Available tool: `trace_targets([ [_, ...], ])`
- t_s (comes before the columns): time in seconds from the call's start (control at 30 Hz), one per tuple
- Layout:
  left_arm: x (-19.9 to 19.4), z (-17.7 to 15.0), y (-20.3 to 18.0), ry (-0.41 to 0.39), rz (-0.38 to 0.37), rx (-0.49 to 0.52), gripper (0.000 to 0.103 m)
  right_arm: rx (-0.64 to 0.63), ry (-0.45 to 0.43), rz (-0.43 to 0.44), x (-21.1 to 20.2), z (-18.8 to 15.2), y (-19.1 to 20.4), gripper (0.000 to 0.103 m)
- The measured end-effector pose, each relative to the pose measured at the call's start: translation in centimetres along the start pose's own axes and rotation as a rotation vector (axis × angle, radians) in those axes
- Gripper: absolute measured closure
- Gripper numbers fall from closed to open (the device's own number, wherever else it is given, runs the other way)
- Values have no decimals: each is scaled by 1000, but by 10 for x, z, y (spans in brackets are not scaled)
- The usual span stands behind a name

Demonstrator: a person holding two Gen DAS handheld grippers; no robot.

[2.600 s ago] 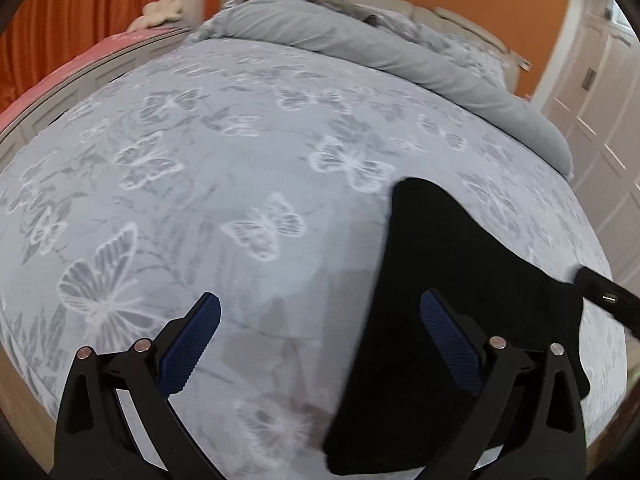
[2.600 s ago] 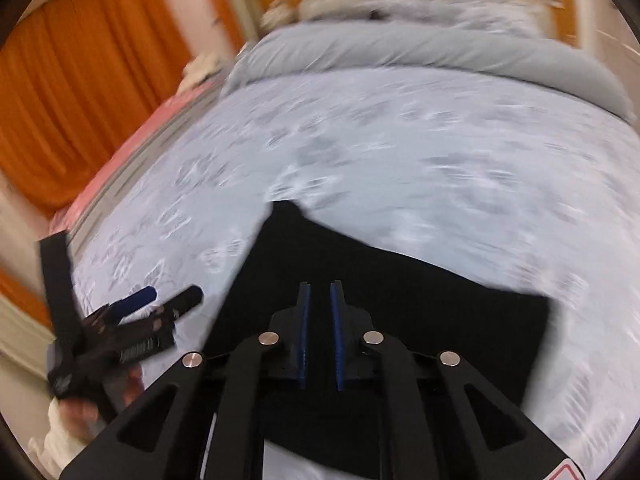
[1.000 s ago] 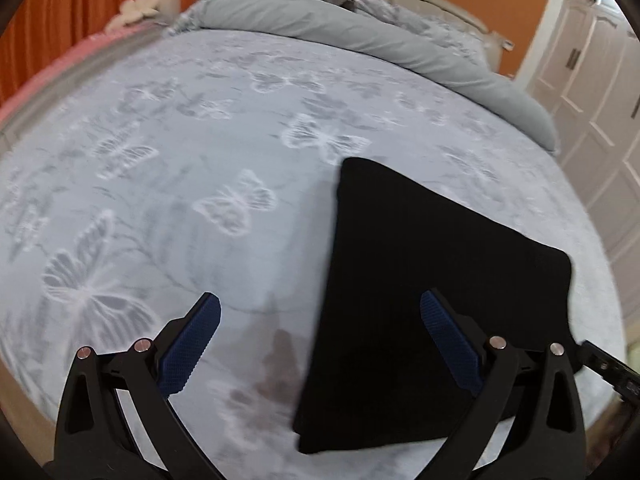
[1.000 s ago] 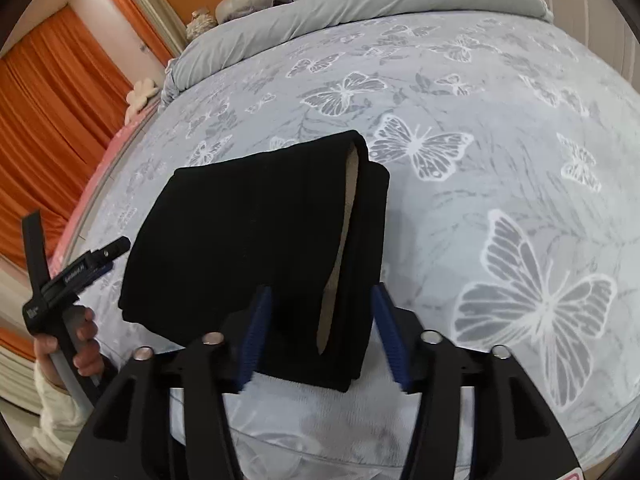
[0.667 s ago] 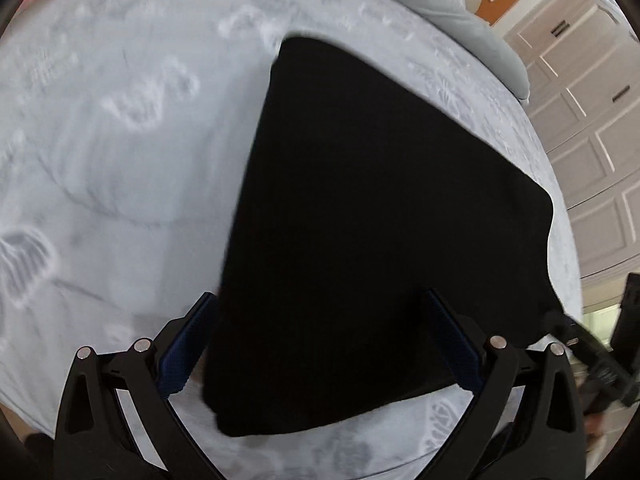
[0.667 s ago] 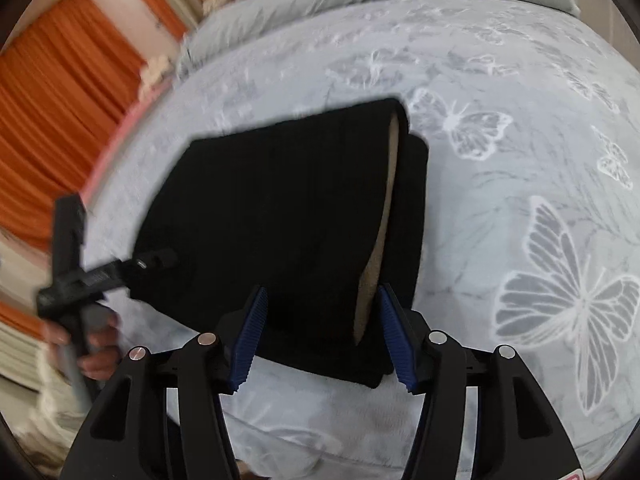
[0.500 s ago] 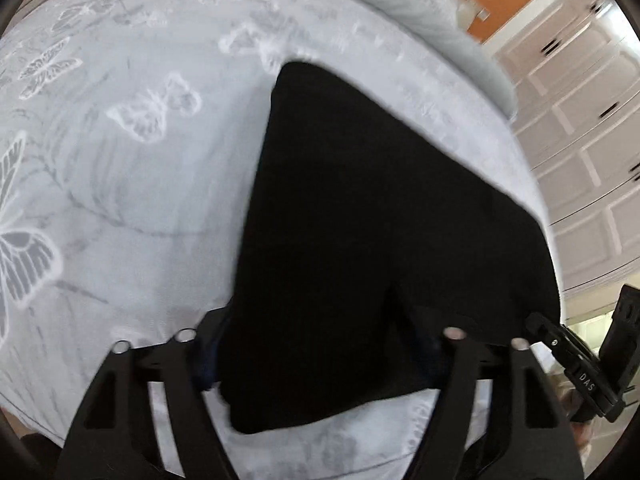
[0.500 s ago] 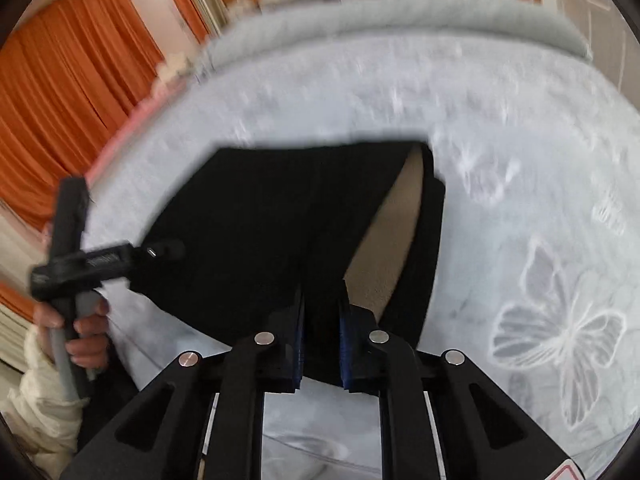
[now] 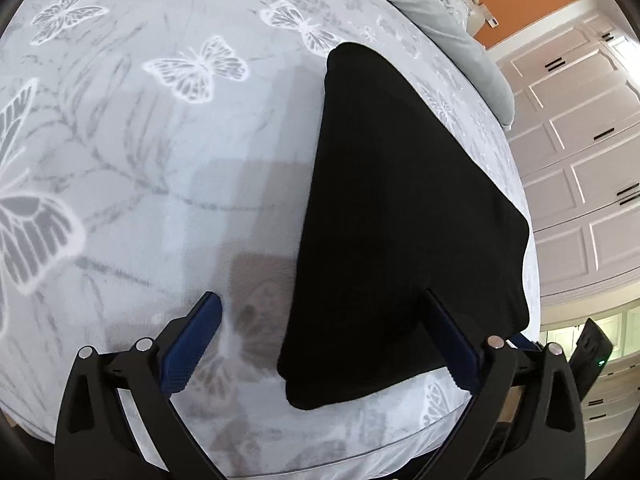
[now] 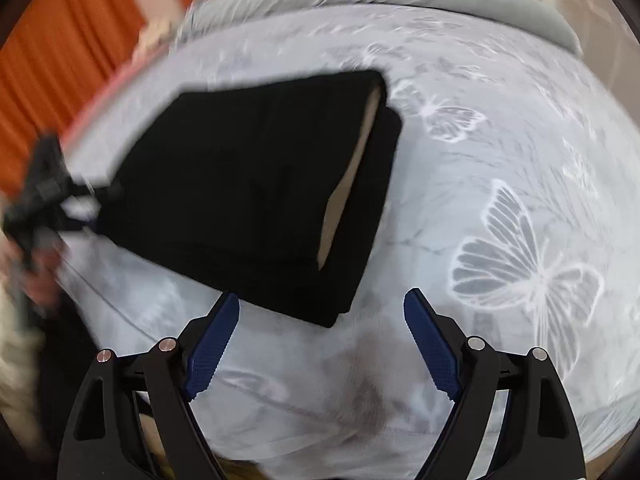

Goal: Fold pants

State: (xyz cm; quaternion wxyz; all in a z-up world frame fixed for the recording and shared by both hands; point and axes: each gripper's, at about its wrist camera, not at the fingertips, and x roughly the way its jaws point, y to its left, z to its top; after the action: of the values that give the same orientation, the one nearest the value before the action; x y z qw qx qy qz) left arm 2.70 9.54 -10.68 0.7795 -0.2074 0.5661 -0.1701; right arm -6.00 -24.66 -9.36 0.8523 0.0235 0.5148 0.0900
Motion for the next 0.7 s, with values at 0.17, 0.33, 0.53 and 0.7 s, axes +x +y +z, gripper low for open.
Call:
trace_targets([
  [0.17,-9,3,-4,-34,-15,9,6,34,-29,-22,4,7,-1,91],
  [0.33,-18,-4,-3,-65,8,20,6,162,7,-18,-1,0,-34,91],
  [0.53,-17,-5,-5,-59,30,54,6,229,-50,45,-18,-4,-48,65],
  [0.7,-11,3,-12,-53,30,67,6,307,-226,183,-50,11,-56,47],
])
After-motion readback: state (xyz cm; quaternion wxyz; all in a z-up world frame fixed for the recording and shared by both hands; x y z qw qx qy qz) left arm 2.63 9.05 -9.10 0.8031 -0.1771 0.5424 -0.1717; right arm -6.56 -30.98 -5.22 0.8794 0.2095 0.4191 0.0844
